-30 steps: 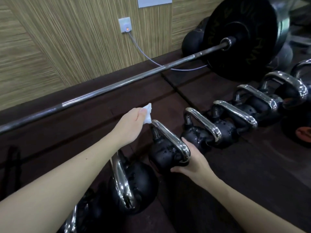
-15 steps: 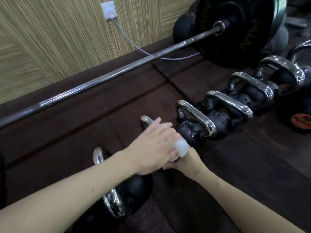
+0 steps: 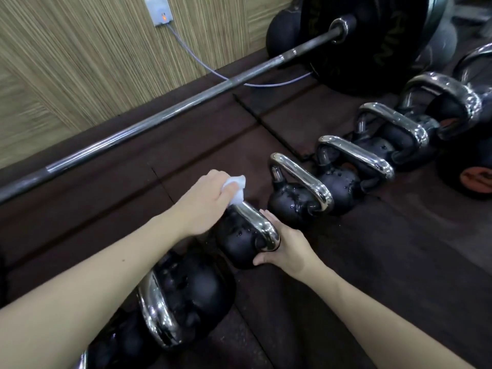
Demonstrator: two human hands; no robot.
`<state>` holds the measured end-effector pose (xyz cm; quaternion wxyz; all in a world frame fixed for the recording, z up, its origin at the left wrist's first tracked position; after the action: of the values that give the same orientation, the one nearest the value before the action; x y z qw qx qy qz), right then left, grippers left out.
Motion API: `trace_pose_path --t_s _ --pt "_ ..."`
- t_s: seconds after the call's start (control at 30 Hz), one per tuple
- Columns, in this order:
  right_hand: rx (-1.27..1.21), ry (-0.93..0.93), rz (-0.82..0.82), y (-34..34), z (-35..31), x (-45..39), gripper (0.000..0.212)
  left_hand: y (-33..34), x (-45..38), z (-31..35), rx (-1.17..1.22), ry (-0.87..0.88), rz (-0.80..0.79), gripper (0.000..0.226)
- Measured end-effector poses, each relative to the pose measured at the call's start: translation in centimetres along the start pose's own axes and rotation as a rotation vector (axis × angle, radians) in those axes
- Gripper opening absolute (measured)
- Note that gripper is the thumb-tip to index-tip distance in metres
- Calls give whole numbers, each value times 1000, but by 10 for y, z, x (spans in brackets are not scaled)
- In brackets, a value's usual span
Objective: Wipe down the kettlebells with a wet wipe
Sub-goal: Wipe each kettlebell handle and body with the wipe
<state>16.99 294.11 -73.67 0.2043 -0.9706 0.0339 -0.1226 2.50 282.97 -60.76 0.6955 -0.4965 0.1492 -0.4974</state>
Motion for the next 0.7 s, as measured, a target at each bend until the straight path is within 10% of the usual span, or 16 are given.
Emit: trace_pose_path --t_s 0.27,0.57,0.7 --pt "-100 2 35 2 14 2 98 70 36 103 -664 321 -124 44" --pt "-15 -52 -4 0 5 -4 121 5 2 11 -206 22 9 42" --pt "-26 -35 4 0 6 -3 120 20 12 46 -392 109 4 35"
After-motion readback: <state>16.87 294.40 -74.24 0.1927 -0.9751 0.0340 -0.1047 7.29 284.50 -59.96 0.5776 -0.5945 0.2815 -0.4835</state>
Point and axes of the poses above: each hand's wrist, its own x-axis away from the middle knuckle, its own y-axis out of the palm, z = x × y, the point moved 9 cm from there along -x, towards the middle knuckle, and after that the axes turned 13 degrees about -z, right-handed, at the moved point
